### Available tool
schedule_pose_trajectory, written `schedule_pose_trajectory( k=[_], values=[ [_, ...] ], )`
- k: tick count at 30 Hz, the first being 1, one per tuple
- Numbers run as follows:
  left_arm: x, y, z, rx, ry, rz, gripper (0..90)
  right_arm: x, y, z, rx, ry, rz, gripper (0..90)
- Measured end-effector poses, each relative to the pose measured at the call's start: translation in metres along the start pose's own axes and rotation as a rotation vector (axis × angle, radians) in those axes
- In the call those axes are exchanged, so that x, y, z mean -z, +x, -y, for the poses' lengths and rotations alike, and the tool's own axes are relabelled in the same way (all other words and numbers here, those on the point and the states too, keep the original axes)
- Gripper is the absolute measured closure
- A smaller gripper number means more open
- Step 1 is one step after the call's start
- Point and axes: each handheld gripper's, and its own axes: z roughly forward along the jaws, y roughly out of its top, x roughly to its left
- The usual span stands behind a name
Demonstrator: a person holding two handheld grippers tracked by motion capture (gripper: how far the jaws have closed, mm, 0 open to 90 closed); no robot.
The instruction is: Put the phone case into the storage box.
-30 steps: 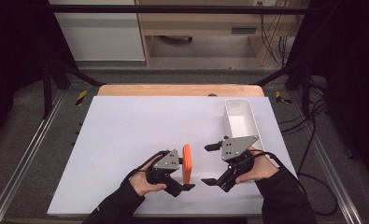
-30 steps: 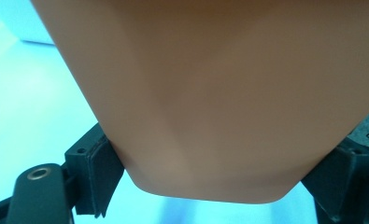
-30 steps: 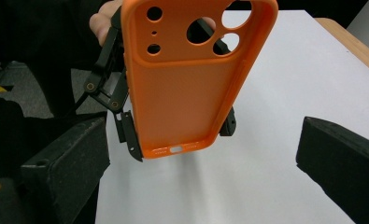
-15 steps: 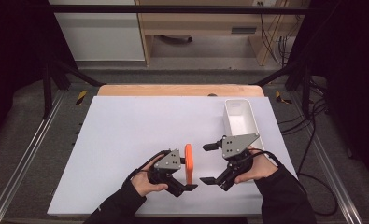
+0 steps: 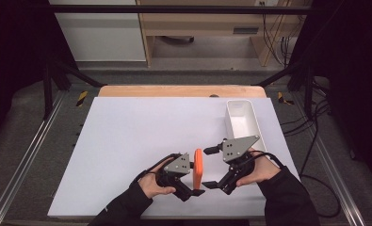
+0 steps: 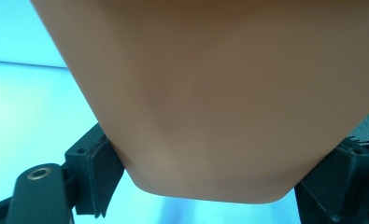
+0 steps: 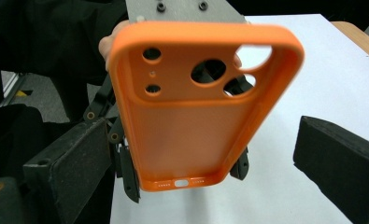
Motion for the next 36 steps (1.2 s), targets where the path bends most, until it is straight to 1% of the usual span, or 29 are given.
schedule_pose_trajectory(
  k=[5, 7, 15, 26, 36],
  values=[
    [-0.0073, -0.0015, 0.001, -0.022, 0.029, 0.01, 15.5, -0.0019, 0.0001, 0.0008, 0.002, 0.006, -0.006, 4.5],
    [-0.0087, -0.0021, 0.0011, -0.028, 0.031, 0.014, 15.5, -0.003, 0.0001, 0.0012, 0.005, 0.008, -0.011, 4.7],
    [-0.0112, -0.0046, -0.0006, -0.041, 0.029, 0.025, 15.5, -0.0085, 0.0007, 0.0031, 0.007, 0.019, -0.036, 7.4],
    [-0.0101, -0.0049, -0.0008, -0.046, 0.011, 0.015, 15.5, -0.0095, 0.0, 0.0031, -0.009, 0.013, -0.067, 14.1],
    [-0.0099, -0.0041, -0.0002, -0.048, 0.009, 0.014, 15.4, -0.0093, -0.0001, 0.0028, -0.006, 0.015, -0.067, 15.7]
  ],
)
